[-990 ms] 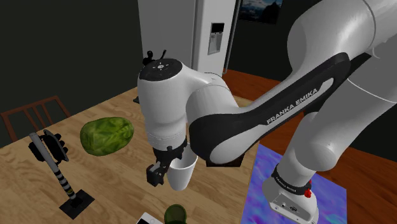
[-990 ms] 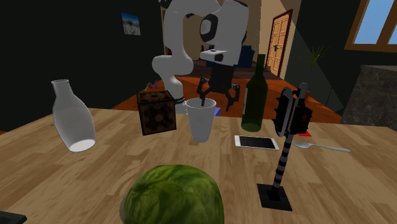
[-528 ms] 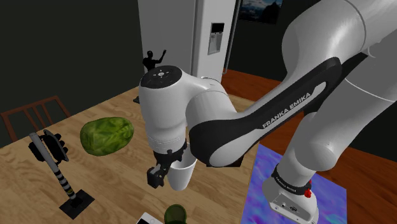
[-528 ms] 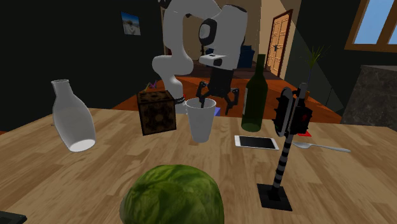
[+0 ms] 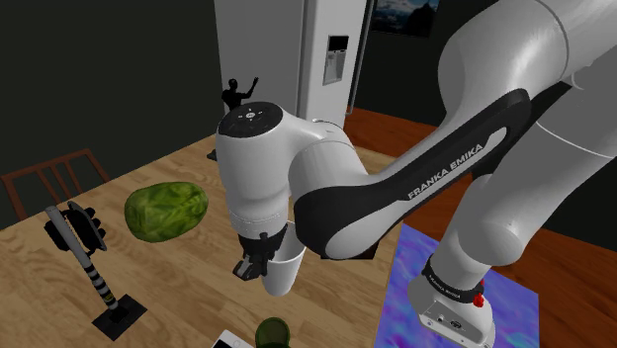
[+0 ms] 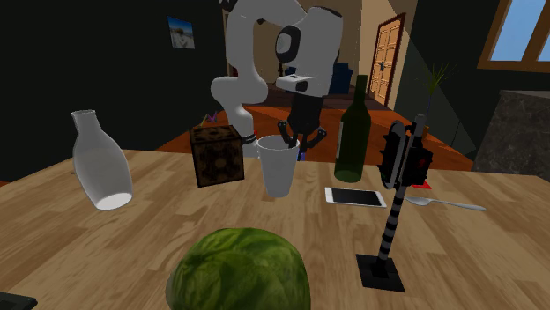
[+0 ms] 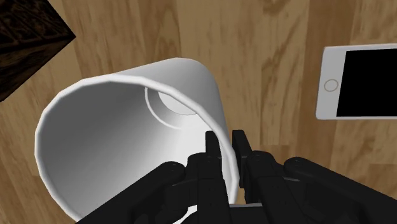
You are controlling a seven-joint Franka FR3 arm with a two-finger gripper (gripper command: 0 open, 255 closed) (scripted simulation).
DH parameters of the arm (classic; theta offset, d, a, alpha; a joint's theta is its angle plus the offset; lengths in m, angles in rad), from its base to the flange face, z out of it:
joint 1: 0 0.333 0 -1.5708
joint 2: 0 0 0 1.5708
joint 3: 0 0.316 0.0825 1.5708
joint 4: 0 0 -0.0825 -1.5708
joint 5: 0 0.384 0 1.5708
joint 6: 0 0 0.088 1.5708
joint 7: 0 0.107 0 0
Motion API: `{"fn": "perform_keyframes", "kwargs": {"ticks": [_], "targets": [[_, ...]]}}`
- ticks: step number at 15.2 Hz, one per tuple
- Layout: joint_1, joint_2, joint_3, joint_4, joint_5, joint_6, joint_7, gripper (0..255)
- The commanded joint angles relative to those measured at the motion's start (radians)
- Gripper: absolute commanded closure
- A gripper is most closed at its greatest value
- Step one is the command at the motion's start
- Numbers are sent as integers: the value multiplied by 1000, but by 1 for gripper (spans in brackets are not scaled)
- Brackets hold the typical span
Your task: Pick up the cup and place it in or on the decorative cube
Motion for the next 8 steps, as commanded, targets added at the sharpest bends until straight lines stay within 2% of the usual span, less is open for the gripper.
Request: {"fn": "perform_keyframes", "kwargs": {"ticks": [1,4,8], "targets": [[0,0,0,0,0,0,0,255],[0,0,0,0,0,0,0,255],[9,-39,-17,28,31,-54,-31,255]]}}
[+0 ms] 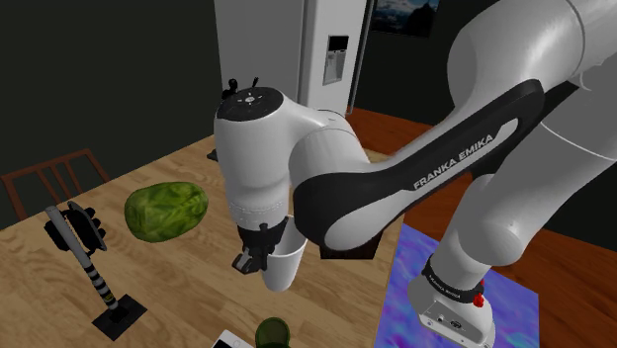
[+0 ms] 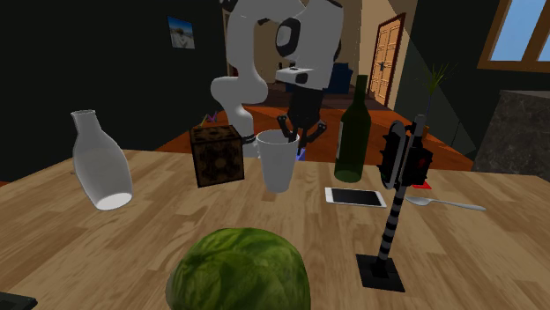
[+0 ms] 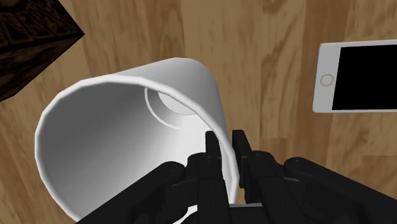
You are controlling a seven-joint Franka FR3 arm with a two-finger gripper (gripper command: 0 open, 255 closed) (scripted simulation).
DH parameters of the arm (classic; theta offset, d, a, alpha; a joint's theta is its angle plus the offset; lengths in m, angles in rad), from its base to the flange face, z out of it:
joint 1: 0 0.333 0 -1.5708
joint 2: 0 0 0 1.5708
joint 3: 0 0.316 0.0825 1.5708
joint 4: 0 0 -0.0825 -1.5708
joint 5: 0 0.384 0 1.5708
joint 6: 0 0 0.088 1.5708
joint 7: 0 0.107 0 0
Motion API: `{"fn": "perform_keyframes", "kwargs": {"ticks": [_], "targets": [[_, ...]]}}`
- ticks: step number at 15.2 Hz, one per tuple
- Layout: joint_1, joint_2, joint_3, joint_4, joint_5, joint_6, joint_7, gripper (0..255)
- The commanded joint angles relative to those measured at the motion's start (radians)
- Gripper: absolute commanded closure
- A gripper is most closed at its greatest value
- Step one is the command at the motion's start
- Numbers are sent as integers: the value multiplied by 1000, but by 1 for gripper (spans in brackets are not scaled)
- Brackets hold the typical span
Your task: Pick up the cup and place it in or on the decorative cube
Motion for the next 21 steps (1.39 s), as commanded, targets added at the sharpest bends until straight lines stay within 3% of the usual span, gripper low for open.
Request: {"fn": "perform_keyframes", "kwargs": {"ticks": [1,21], "targets": [[5,-16,-6,14,13,-26,-11,255],[22,-120,-76,206,70,-297,-95,255]]}}
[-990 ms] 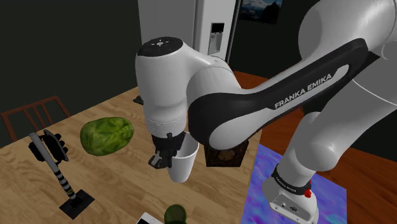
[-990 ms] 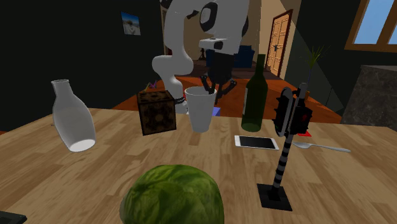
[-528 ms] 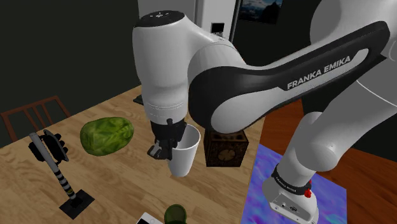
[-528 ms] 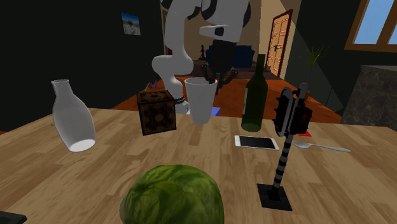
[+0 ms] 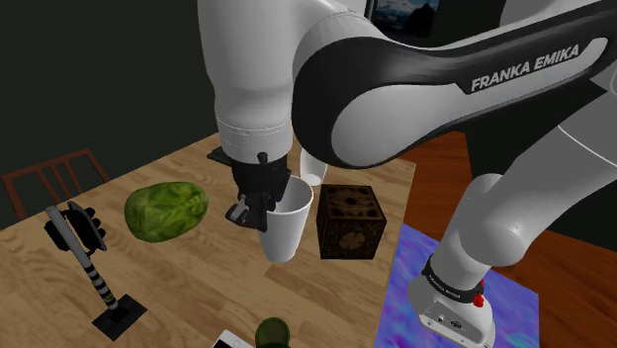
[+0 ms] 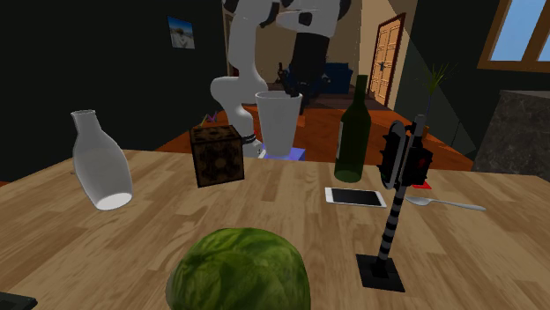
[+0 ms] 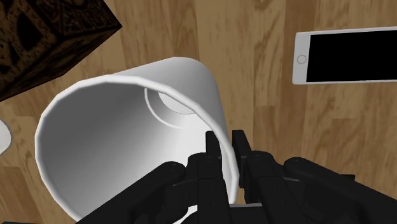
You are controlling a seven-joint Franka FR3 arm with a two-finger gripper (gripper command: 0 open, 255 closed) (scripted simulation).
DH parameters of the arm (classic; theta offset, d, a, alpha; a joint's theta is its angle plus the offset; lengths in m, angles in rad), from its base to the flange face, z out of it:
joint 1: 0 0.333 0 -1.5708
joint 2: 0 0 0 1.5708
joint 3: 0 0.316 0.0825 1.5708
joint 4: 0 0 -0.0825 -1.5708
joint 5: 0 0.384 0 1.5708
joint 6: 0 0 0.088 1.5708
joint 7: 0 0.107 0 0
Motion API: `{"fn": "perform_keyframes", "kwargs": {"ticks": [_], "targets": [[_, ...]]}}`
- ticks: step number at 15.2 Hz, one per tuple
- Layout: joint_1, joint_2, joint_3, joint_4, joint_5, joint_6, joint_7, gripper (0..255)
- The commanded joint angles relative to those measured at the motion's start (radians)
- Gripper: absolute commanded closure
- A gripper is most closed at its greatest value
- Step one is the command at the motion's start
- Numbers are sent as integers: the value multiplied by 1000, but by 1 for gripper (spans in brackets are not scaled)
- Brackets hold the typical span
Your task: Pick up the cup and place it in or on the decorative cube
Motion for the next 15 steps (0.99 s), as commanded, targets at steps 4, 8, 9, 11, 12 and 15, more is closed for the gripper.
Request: {"fn": "perform_keyframes", "kwargs": {"ticks": [4,8,9,11,12,15], "targets": [[-1,-10,-13,58,2,-66,-13,255],[-4,-12,-20,109,0,-119,-20,255],[-5,-12,-22,123,0,-132,-21,255],[-6,-11,-25,150,-2,-159,-23,255],[-7,-10,-26,164,-3,-172,-24,255],[-10,-5,-29,208,-7,-212,-27,255]]}}
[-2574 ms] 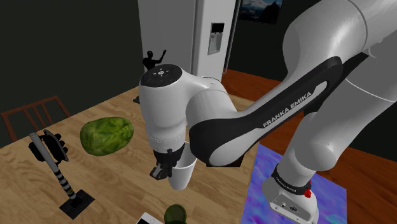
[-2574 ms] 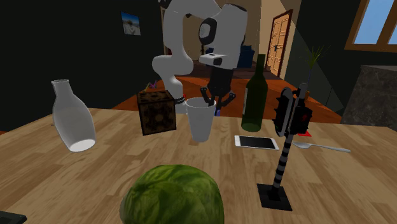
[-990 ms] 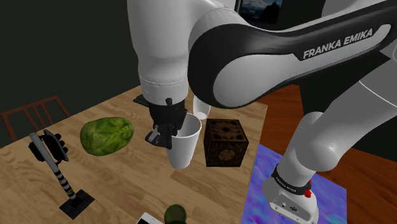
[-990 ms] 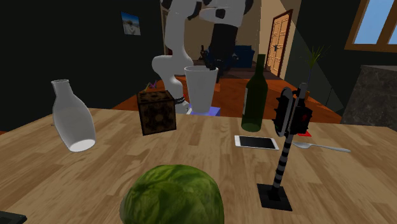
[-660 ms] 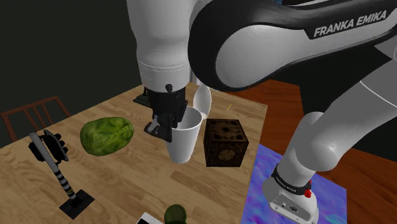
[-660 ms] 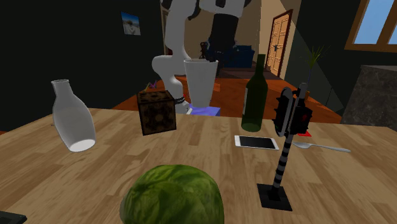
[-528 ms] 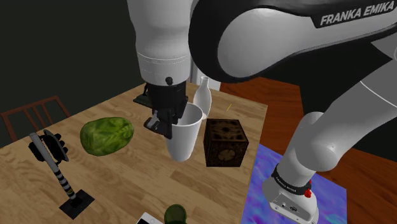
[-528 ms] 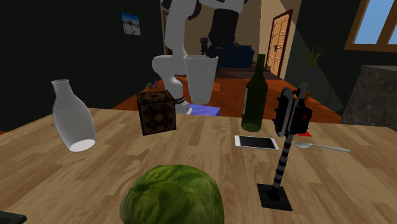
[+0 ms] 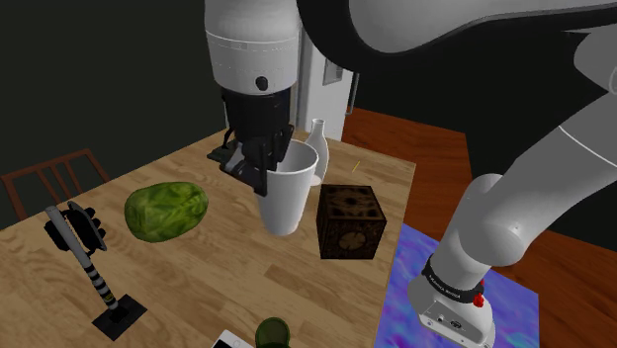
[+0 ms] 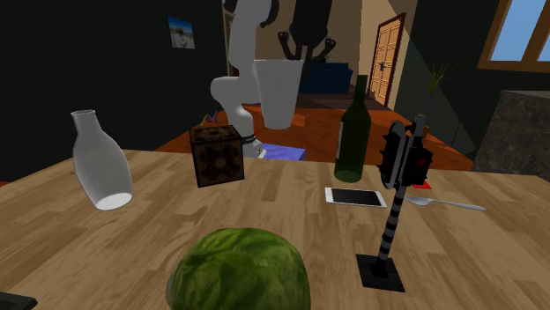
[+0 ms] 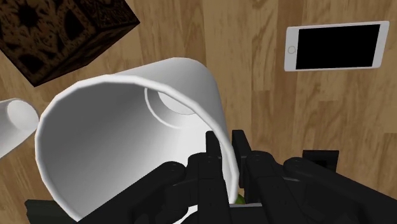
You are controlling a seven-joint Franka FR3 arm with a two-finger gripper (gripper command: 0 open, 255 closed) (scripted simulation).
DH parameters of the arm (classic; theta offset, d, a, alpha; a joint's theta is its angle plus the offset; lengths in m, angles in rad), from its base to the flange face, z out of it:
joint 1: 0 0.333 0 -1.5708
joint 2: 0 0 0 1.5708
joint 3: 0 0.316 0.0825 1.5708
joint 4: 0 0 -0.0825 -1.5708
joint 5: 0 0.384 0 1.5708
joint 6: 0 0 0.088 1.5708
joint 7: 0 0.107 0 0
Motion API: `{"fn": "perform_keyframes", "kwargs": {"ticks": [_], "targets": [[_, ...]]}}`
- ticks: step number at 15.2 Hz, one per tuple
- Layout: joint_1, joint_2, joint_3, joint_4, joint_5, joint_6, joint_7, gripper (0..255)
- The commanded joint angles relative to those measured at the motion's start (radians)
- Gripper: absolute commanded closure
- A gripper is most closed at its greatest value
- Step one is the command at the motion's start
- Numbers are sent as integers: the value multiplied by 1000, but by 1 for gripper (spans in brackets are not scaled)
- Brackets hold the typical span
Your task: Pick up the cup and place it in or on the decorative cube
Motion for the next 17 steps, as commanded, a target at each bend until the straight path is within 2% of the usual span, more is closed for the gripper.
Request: {"fn": "perform_keyframes", "kwargs": {"ticks": [1,2,5,9,17], "targets": [[-2,3,-2,29,-3,-27,-1,255],[-3,5,-2,43,-4,-39,-2,255],[10,-106,-87,-36,35,-55,-93,255],[26,-229,-194,-124,52,-85,-200,255],[37,-421,-388,-244,11,-158,-391,255]]}}
